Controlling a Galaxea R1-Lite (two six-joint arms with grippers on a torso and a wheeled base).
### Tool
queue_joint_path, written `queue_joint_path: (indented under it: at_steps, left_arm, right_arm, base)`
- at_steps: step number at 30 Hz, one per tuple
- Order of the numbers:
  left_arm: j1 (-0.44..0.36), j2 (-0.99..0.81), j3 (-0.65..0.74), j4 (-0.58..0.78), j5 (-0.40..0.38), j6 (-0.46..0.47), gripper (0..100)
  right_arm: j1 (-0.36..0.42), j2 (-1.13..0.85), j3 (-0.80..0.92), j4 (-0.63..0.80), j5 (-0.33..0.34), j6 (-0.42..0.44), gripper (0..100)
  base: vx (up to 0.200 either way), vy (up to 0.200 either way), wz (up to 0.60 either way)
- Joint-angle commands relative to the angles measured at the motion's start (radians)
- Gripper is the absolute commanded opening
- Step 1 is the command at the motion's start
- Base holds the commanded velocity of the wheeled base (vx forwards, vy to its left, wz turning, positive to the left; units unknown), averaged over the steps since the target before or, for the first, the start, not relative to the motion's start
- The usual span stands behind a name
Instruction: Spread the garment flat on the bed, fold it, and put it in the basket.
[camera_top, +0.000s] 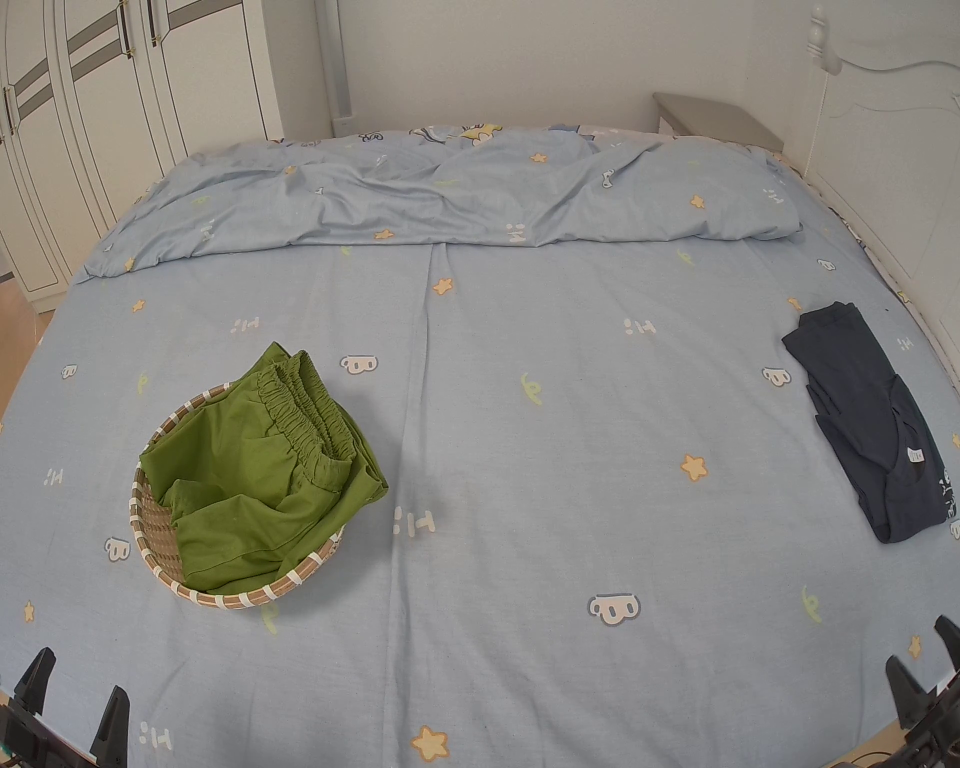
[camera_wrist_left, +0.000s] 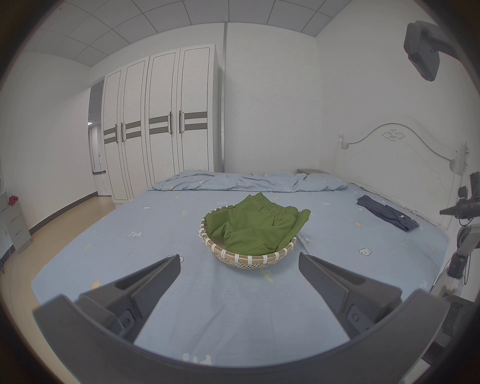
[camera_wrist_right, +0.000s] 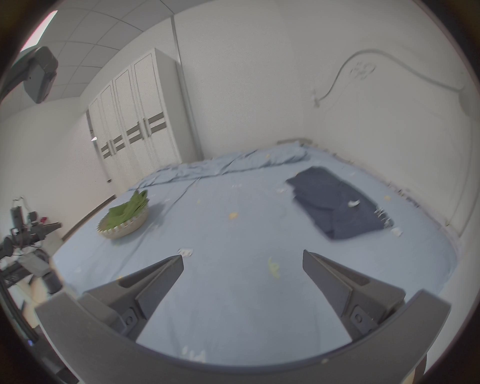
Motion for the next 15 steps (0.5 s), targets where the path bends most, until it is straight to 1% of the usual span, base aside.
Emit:
queue_joint_path:
  at_steps: [1, 5, 15]
  left_arm:
    - [0.000, -0.006, 0.016, 0.000, 0.000, 0.000, 100]
    - [0.000, -0.006, 0.016, 0.000, 0.000, 0.000, 100]
    - [0.000, -0.006, 0.016, 0.000, -0.001, 0.000, 100]
  right_arm:
    - [-0.071, -0.127, 0.096, -0.152, -0.108, -0.047, 100]
    - [-0.068, -0.127, 0.096, -0.152, -0.097, -0.056, 100]
    - [-0.069, -0.129, 0.096, -0.153, -0.097, -0.058, 100]
  base:
    - [0.000, 0.000, 0.00]
    - [0.000, 0.000, 0.00]
    - [0.000, 0.000, 0.00]
